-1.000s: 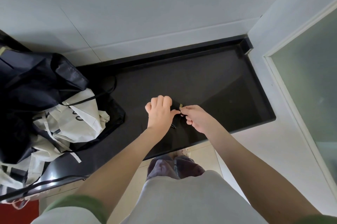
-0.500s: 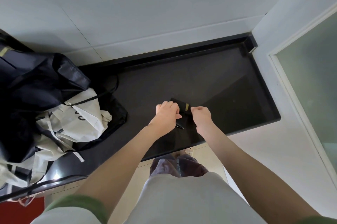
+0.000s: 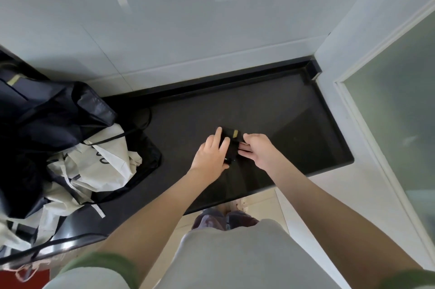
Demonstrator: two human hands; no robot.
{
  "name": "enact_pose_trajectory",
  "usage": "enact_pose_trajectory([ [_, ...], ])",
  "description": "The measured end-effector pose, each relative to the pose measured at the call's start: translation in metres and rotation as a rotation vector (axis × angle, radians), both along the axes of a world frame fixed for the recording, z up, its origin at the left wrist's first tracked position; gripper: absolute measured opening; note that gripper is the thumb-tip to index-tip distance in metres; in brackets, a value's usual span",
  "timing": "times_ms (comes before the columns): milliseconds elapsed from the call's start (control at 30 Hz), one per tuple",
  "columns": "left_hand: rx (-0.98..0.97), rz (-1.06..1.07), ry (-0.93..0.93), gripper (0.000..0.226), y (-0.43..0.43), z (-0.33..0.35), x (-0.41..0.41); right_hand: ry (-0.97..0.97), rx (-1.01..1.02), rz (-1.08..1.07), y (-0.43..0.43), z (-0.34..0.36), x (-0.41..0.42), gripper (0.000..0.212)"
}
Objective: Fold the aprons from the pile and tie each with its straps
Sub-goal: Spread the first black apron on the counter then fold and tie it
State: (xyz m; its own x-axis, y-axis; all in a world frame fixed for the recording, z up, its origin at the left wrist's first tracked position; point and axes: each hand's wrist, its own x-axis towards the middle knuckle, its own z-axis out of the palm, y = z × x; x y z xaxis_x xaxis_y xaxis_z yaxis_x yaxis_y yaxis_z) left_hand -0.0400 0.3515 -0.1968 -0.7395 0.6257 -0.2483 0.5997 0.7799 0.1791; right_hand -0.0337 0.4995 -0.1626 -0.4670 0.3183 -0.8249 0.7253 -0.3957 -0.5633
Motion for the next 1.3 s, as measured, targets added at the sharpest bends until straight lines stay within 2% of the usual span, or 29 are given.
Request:
enact_pose_trajectory([
  [67, 0.025, 0.123, -0.063, 0.062, 0.002, 0.005, -0.007, 0.077, -0.04, -0.003, 0.004, 0.007, -0.002, 0.012],
  [133, 0.162, 0.34, -0.266, 0.048, 0.007, 0.018, -0.016, 0.166, -0.013, 0.084, 0.006, 0.012, -0.004, 0.013],
  [200, 0.317, 0.482, -0.435, 0.035, 0.012, 0.031, -0.029, 0.24, 0.081, 0.217, 0.007, 0.019, -0.01, 0.016],
  [267, 0.458, 0.565, -0.505, 0.023, 0.014, 0.05, -0.043, 0.301, 0.2, 0.364, 0.003, 0.034, -0.019, 0.017],
  [333, 0.582, 0.63, -0.557, 0.013, 0.013, 0.068, -0.056, 0.354, 0.414, 0.52, -0.001, 0.051, -0.03, 0.017],
  [433, 0.785, 0.657, -0.66, 0.015, 0.012, 0.095, -0.073, 0.487, 0.767, 0.71, -0.002, 0.08, -0.049, 0.003],
  [500, 0.858, 0.663, -0.697, 0.025, 0.008, 0.111, -0.082, 0.55, 0.896, 0.771, -0.002, 0.097, -0.061, 0.009],
  [633, 1.043, 0.7, -0.821, 0.028, 0.004, 0.146, -0.091, 0.579, 0.925, 0.819, -0.003, 0.118, -0.074, 0.01],
  [767, 1.096, 0.669, -0.893, 0.034, -0.004, 0.164, -0.099, 0.59, 0.886, 0.848, -0.003, 0.138, -0.082, 0.016],
  [933, 1.205, 0.74, -0.828, 0.03, -0.007, 0.185, -0.105, 0.668, 0.821, 0.812, -0.006, 0.165, -0.094, 0.017],
  [1033, 1.285, 0.798, -0.672, 0.027, -0.006, 0.204, -0.109, 0.767, 0.658, 0.782, -0.01, 0.19, -0.095, 0.021],
  [1167, 1.326, 0.792, -0.491, 0.028, -0.005, 0.227, -0.12, 0.841, 0.446, 0.765, -0.015, 0.219, -0.098, 0.014],
  [1200, 1.34, 0.781, -0.481, 0.028, -0.005, 0.23, -0.122, 0.848, 0.459, 0.771, -0.016, 0.223, -0.099, 0.014],
  [1300, 1.366, 0.752, -0.44, 0.026, -0.001, 0.24, -0.123, 0.884, 0.672, 0.76, -0.02, 0.231, -0.106, 0.016],
])
